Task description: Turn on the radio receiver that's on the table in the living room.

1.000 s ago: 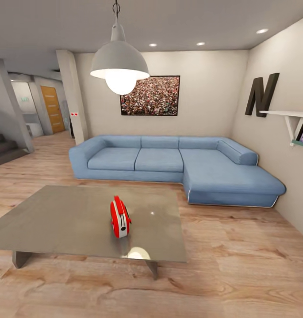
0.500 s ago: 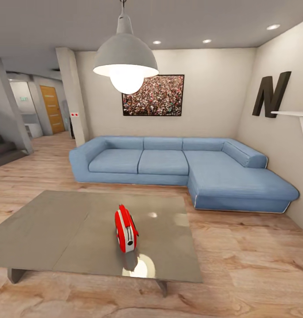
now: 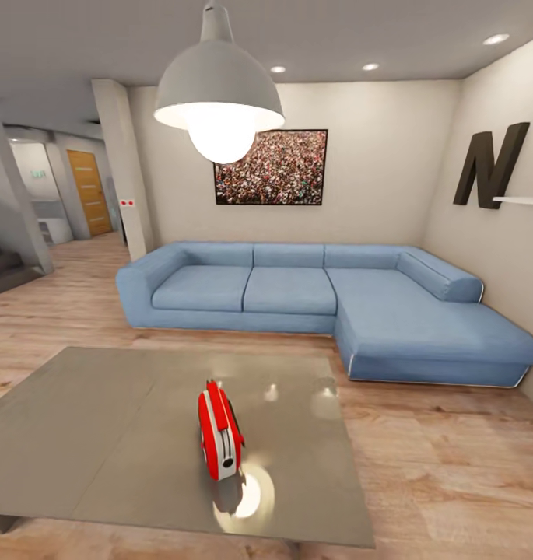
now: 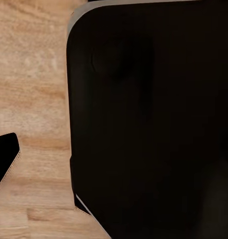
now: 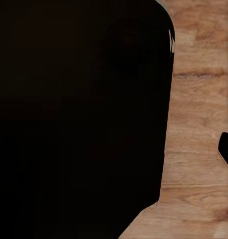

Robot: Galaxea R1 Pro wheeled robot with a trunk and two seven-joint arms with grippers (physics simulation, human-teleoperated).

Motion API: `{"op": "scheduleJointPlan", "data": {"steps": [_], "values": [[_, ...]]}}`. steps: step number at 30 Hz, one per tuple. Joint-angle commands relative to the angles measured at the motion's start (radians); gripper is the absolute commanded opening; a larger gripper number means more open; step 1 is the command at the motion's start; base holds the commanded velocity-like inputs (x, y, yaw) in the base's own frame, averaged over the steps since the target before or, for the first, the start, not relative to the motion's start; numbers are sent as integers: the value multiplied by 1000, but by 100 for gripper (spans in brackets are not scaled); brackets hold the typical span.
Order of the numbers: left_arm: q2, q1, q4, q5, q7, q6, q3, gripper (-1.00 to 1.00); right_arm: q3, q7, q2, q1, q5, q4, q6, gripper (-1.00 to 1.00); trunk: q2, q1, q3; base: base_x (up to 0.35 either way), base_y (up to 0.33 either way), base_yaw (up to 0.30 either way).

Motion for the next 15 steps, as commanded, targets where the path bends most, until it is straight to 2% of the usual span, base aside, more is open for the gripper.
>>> {"op": "scheduleJointPlan", "data": {"steps": [1, 11, 15], "values": [[0, 0, 0, 0, 0, 0, 0, 100, 0, 0, -1, 0, 0, 0, 0, 100, 0, 0, 0, 323, 0, 0], [0, 1, 0, 0, -2, -1, -1, 100, 0, 0, -1, 0, 0, 0, -1, 100, 0, 0, 0, 321, 0, 0], [0, 0, 0, 0, -2, -1, -1, 100, 0, 0, -1, 0, 0, 0, -1, 100, 0, 0, 0, 178, 0, 19]]}}
